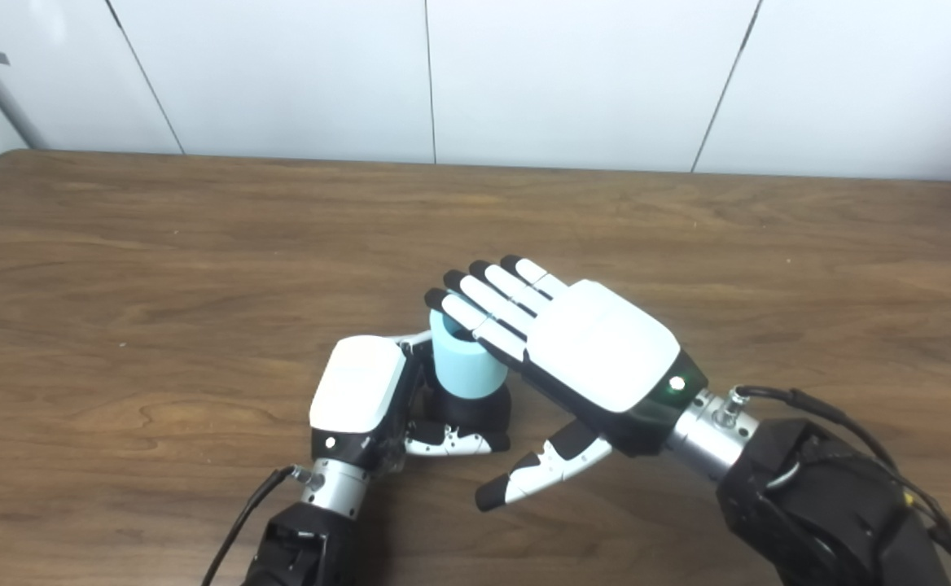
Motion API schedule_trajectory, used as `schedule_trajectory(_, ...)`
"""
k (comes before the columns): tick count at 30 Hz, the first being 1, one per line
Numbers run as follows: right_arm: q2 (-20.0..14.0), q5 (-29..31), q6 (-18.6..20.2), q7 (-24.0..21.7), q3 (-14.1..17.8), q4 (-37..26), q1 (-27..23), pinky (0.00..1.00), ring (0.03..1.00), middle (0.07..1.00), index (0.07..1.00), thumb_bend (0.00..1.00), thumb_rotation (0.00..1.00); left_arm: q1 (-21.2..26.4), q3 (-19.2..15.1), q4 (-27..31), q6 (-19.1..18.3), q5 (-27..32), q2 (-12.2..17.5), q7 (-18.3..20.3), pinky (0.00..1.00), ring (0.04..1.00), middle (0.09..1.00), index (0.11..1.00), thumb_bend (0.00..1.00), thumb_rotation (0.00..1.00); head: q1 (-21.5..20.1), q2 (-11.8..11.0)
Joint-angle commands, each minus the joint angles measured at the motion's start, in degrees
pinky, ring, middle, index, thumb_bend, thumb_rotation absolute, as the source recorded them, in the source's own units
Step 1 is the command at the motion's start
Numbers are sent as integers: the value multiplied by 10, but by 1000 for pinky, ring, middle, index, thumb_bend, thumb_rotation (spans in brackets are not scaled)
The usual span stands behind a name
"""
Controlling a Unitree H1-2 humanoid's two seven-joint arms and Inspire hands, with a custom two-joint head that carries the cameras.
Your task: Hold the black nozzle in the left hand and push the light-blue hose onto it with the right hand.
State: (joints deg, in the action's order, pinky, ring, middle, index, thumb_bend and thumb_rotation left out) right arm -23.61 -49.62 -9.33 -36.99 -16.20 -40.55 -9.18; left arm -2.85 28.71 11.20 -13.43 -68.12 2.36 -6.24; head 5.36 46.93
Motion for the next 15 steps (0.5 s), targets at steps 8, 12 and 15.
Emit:
schedule_trajectory(8,-20,-1,-4,-23,-23,37,14,967,1000,1000,1000,689,916,-20,10,-11,-12,-9,4,35,327,399,394,501,519,0,0,3)
schedule_trajectory(12,-23,8,-6,-20,-23,39,15,948,1000,1000,998,683,901,-20,11,-11,-12,-10,5,32,322,398,394,500,519,0,0,3)
schedule_trajectory(15,-25,11,-5,-20,-24,40,15,966,1000,1000,990,680,909,-20,11,-10,-13,-11,6,37,322,399,394,503,519,0,0,3)
